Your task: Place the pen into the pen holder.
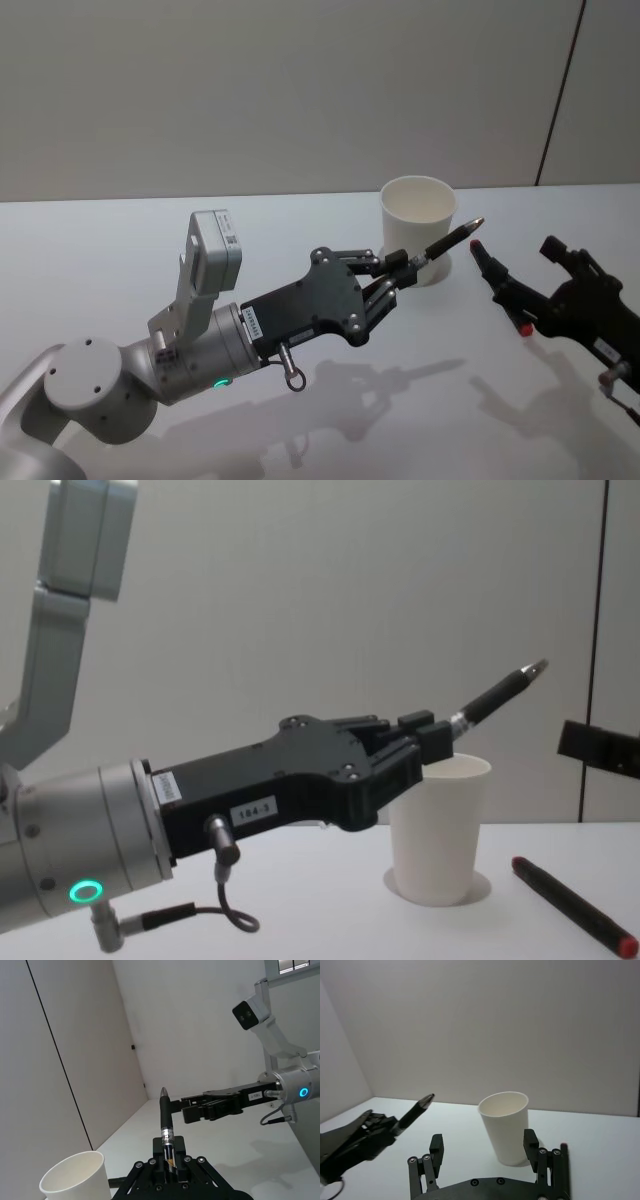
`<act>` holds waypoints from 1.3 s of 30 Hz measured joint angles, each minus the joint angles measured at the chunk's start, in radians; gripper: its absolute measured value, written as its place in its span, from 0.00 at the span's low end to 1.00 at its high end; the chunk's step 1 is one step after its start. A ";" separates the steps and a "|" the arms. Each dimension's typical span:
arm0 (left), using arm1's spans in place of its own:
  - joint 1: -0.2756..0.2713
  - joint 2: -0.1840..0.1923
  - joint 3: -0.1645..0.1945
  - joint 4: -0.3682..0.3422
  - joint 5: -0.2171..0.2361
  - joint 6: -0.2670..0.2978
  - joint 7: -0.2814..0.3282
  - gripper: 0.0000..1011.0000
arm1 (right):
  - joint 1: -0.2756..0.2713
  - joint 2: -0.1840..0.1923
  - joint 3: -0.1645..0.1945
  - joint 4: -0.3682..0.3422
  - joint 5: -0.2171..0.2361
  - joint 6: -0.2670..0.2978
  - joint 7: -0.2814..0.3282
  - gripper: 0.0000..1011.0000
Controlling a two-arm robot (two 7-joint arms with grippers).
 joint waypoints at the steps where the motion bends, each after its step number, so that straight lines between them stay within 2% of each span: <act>1: 0.000 0.000 0.000 0.000 0.000 0.000 0.000 0.13 | -0.006 0.005 0.003 -0.005 0.012 0.002 0.006 0.99; 4: 0.000 0.000 0.000 0.000 0.000 0.000 0.000 0.13 | -0.026 0.023 0.013 -0.020 0.081 0.019 0.035 0.99; 6: 0.000 0.000 0.000 0.001 0.000 0.000 0.000 0.13 | -0.030 0.026 0.014 -0.023 0.094 0.022 0.040 0.99; 8: -0.001 -0.001 0.000 0.001 0.001 0.000 -0.001 0.13 | -0.041 0.035 0.020 -0.031 0.149 0.035 0.061 0.99; 11: -0.001 -0.001 0.000 0.001 0.001 0.000 -0.001 0.13 | -0.047 0.039 0.023 -0.036 0.184 0.046 0.072 0.99; 13: -0.001 -0.001 0.000 0.001 0.001 0.000 -0.001 0.13 | -0.052 0.041 0.025 -0.038 0.230 0.059 0.086 0.99; 26: -0.001 -0.001 0.000 0.001 0.001 0.000 -0.001 0.13 | -0.047 0.028 0.023 -0.028 0.431 0.129 0.132 0.99; 32: -0.001 -0.001 0.000 0.001 0.001 0.000 -0.001 0.13 | -0.022 0.000 0.007 -0.008 0.497 0.165 0.136 0.99; 39: -0.001 -0.001 0.000 0.001 0.001 0.000 -0.001 0.13 | 0.011 -0.032 -0.013 0.017 0.523 0.193 0.134 0.99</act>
